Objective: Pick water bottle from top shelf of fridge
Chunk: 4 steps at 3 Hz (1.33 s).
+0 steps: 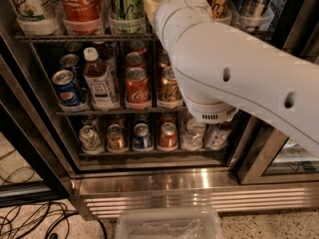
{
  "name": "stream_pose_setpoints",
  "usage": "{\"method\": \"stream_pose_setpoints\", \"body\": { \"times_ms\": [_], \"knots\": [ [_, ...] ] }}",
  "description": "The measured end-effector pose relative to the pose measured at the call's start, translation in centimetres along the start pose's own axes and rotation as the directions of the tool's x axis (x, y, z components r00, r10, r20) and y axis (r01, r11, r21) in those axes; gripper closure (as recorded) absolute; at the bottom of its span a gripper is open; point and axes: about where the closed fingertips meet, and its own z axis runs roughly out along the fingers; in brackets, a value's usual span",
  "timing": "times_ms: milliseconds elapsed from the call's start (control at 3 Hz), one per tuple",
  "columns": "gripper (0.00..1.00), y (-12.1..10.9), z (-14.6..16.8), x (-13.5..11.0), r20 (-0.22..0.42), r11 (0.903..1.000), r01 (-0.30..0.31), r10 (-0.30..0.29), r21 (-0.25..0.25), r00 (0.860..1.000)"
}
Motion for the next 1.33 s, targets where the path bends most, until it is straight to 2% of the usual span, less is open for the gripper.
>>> {"method": "stream_pose_setpoints", "body": {
  "times_ms": [333,667,1000,1333],
  "knots": [
    [0.37,0.4,0.59,0.23,-0.006,1.0,0.004,-0.004,-0.009,1.0],
    [0.56,0.36,1.0,0.65,-0.016,1.0,0.006,-0.006,-0.007,1.0],
    [0.79,0.39,1.19,0.84,-0.024,0.9999,0.003,-0.003,-0.011,1.0],
    [1.0,0.66,1.3,0.83,-0.032,0.9995,-0.01,0.009,-0.03,0.999]
  ]
}}
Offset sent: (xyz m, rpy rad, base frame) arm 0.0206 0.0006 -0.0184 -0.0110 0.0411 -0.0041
